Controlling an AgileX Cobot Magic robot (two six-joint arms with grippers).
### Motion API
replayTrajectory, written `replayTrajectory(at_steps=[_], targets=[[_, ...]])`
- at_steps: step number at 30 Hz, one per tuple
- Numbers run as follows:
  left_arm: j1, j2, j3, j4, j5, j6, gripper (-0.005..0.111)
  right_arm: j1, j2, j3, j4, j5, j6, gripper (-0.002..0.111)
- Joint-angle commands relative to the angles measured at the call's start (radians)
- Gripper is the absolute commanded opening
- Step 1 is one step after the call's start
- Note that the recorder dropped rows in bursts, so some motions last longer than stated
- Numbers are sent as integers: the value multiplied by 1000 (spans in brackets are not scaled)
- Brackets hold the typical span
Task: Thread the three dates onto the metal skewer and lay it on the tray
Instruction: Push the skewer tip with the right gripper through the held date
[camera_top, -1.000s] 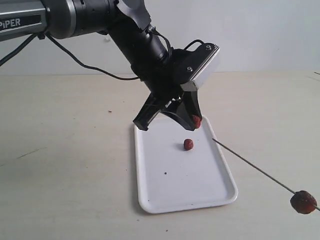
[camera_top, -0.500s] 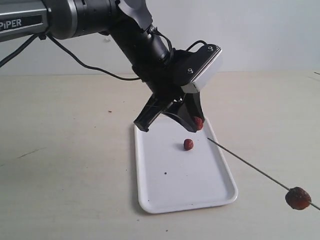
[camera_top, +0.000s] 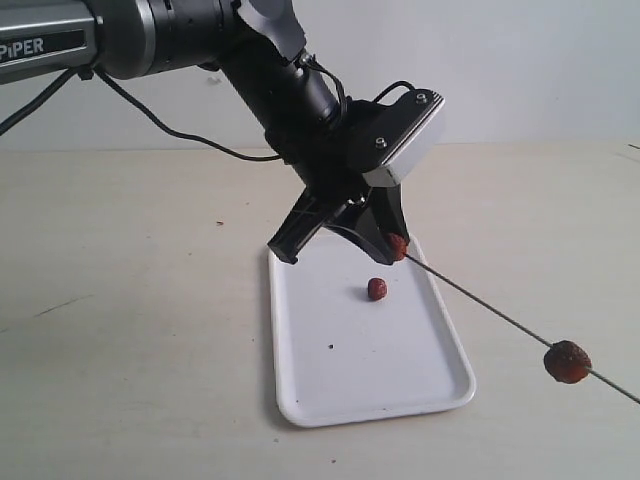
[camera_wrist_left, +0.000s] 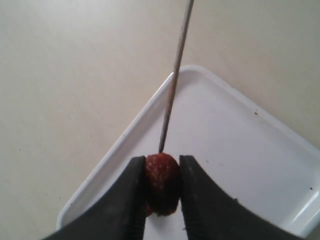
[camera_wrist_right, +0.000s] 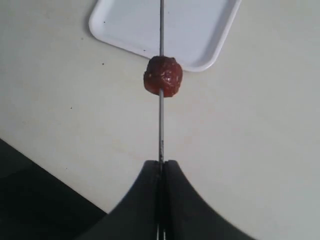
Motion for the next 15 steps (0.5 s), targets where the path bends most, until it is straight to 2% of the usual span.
replayTrajectory(at_steps=[1,15], targets=[[-3,-13,1,-22,8,4,24,-3,22,6,2,-39,-16,0],[-3,-13,1,-42,8,20,24,-3,132,6,75,-125,-100,0]])
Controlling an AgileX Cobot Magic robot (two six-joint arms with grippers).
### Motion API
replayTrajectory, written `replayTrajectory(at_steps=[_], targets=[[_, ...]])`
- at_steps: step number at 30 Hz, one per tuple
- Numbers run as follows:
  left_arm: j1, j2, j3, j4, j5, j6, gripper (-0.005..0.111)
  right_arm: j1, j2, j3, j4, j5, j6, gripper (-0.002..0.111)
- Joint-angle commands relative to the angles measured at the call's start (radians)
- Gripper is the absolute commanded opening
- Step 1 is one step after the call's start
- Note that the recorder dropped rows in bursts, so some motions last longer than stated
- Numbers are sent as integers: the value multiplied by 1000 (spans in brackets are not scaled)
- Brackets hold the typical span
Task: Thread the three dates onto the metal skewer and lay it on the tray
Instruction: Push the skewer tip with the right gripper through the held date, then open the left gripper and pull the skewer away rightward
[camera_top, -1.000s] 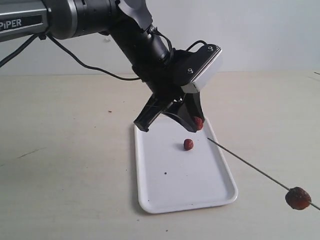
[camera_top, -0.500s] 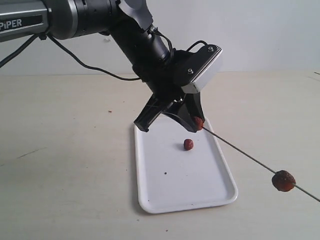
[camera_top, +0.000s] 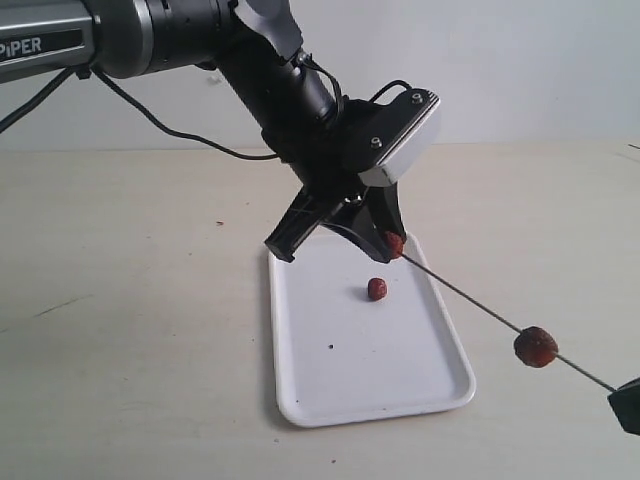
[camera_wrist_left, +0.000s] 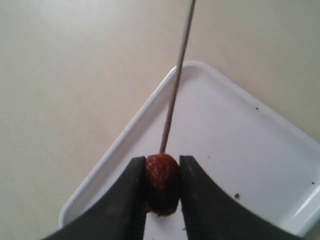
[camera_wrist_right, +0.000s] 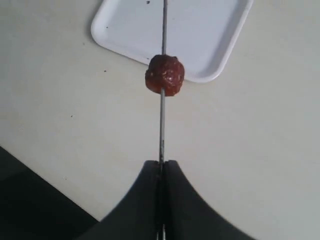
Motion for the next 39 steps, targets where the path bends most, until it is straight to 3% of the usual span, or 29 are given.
replayTrajectory(at_steps=[1,19,32,35,39], targets=[[-3,-13,1,-43,6,8,24,-3,43,6,38,-57,-46,0],[-29,-13,1,-64,6,24,24,-3,240,-59,53,-266,-109,0],[-29,-13,1,-121,6,5,24,-3,300,-99,53,-276,-113,0],[-29,-13,1,-134,6,5,29,-3,300,-99,53,-276,-113,0],[-29,-13,1,-158,6,-47,46,-3,300,-99,53,-274,-113,0]])
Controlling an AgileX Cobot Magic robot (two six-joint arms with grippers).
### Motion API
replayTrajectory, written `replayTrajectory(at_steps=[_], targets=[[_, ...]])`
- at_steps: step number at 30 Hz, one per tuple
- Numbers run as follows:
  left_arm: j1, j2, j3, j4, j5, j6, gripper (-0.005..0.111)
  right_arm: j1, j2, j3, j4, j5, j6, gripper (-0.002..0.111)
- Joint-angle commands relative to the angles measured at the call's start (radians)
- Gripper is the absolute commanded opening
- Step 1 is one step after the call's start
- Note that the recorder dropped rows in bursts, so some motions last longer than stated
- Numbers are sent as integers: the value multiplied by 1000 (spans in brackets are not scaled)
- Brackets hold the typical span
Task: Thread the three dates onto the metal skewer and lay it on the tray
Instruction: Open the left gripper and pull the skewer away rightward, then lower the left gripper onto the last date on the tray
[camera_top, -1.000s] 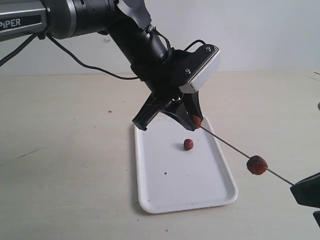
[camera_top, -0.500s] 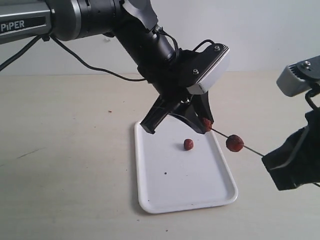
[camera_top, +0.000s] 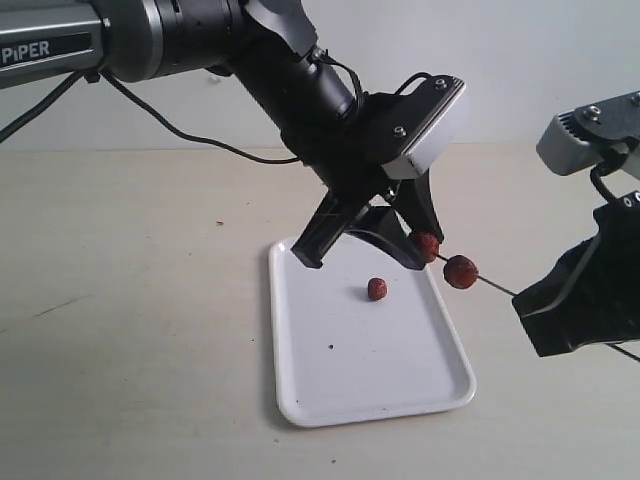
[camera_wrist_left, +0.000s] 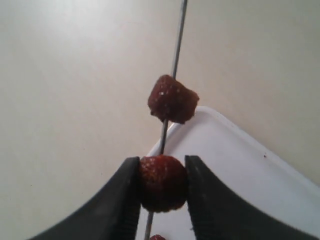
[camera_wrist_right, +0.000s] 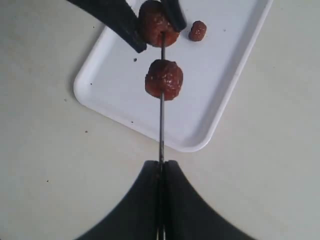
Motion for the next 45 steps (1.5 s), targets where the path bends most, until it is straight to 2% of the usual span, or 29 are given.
replayTrajectory(at_steps=[1,6,10,13,16,18,23,28,32,37,40,42,45], targets=[[-6,-13,1,-48,8,-78,49,-3,0,-9,12,-23,-12,0],[-6,-19,1,-48,8,-113,50,-3,0,-9,1,-43,-3,0],[-6,-46,1,-45,8,-130,50,-3,-2,-9,-96,-63,97,0],[3,-52,1,-39,8,-174,50,-3,-6,-9,-101,-66,106,0],[40,-60,-1,-39,8,-286,50,-3,-17,-9,-103,-58,113,0],[84,-75,-1,-39,8,-403,49,-3,-46,-9,-176,-58,210,0],[186,-117,-1,-41,8,-648,33,-3,-126,-9,-393,16,362,0],[244,-133,-1,-26,8,-863,13,-3,-197,-9,-417,101,380,0],[240,-118,-1,-26,8,-1086,0,-3,-254,-9,-420,156,383,0],[207,-94,-1,-91,8,-1099,0,-3,-303,-9,-459,217,398,0],[190,-92,-1,-103,8,-1003,0,-3,-320,-7,-472,263,404,0],[172,-92,-1,-40,8,-897,0,-3,-325,-7,-472,283,404,0],[122,-85,-1,212,-15,-944,0,-3,-327,-7,-472,300,404,0]])
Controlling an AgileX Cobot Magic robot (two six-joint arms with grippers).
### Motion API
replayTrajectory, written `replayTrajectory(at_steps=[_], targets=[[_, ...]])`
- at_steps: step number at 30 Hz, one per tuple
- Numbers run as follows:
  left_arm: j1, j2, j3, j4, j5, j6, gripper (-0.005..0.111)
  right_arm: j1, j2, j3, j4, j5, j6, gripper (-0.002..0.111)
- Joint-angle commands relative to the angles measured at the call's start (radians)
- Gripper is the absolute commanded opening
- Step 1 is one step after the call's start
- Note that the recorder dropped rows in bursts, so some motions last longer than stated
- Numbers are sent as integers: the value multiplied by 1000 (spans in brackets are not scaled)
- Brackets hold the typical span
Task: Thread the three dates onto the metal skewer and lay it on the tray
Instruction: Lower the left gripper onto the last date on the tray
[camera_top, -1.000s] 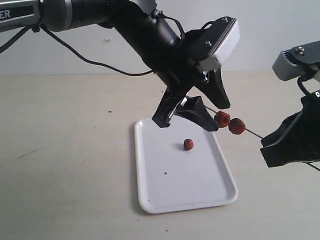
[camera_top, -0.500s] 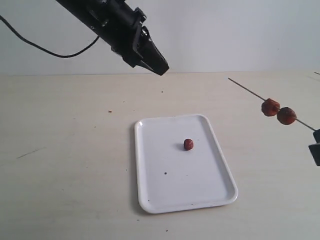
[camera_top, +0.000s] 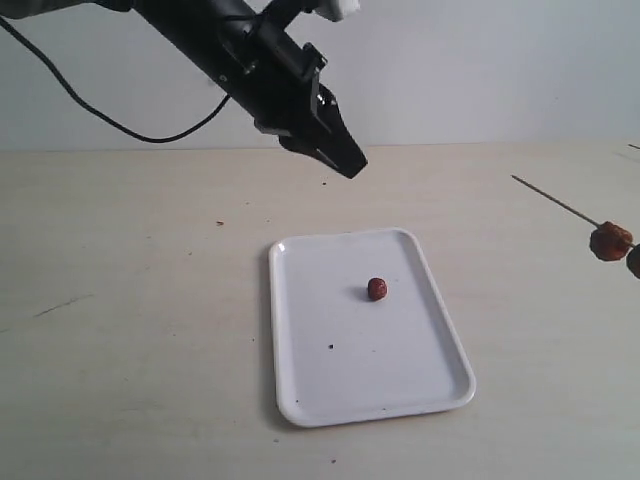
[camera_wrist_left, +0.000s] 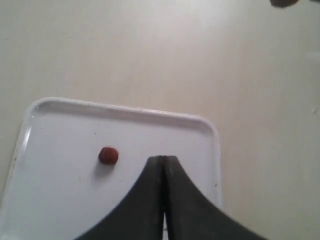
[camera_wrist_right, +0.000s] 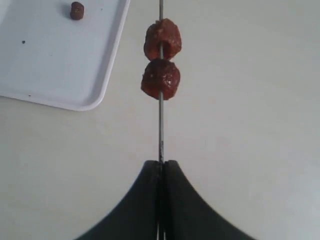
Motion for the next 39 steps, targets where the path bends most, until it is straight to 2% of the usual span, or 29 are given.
replayTrajectory(at_steps=[1,3,4,5,6,8,13,16,22,39], targets=[[-67,9,-1,330,-35,-44,0,-3,-8,-5,-12,24,3,0],[-110,39,-1,505,-37,-108,6,-3,-8,-5,-10,24,3,0],[-141,68,-1,568,-35,-117,18,-3,-8,-5,-10,24,3,0],[-154,84,-1,568,-40,-115,25,-3,-8,-5,-10,24,3,0],[-179,111,-1,566,-73,-108,38,-3,-8,-5,-4,24,3,0],[-212,148,-1,570,-143,-108,50,-3,-8,-5,-2,24,3,0],[-268,213,-1,577,-299,-29,51,-3,-8,-5,-2,24,3,0],[-268,251,-1,577,-301,-29,51,-3,-8,-5,-2,24,3,0],[-268,273,-1,584,-393,10,51,-3,-8,-5,-2,24,3,0],[-268,337,-1,603,-398,0,51,-3,-8,-5,-1,24,0,0]])
